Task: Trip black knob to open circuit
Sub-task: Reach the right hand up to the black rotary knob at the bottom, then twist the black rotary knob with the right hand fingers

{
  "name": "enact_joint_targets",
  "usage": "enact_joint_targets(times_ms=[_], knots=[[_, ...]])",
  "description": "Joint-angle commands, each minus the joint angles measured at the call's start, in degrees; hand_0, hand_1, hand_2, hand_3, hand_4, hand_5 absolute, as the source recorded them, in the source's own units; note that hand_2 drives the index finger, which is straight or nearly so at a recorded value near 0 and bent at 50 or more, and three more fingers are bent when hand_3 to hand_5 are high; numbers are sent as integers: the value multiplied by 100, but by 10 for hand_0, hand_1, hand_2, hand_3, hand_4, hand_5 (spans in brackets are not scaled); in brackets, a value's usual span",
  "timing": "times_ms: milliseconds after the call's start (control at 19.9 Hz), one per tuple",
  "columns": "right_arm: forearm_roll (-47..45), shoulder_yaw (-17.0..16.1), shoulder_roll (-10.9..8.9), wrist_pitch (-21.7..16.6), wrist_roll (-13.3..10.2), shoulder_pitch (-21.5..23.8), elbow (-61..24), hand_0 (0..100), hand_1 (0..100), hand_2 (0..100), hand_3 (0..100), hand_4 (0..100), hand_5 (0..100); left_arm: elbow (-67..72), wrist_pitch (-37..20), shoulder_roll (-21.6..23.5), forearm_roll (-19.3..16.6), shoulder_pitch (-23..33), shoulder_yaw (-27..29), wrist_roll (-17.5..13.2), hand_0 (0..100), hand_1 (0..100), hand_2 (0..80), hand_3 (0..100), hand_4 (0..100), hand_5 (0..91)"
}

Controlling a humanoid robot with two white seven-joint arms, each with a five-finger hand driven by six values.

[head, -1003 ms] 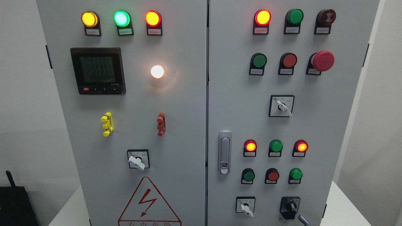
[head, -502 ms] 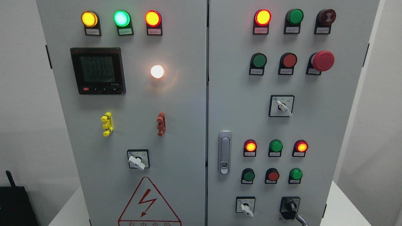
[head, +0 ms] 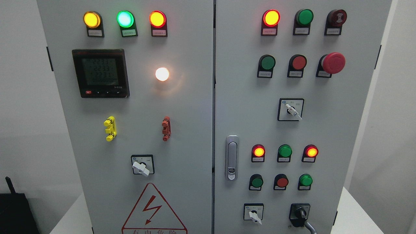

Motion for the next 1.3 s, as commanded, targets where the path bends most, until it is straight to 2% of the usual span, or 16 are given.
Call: enact_joint_targets(times_ms=[0, 1254], knots=[[62, 150, -2, 3, -3, 2, 24, 0, 0, 0, 1000, 1000, 1000, 0, 32, 0, -132, 0, 0, -2, 120, 389, 0, 0, 0, 0], [62, 238, -2, -6, -3, -25, 24, 0, 0, 0, 1000, 1000, 1000, 0, 32, 0, -132, 0, 0, -2, 120, 389, 0, 0, 0, 0]])
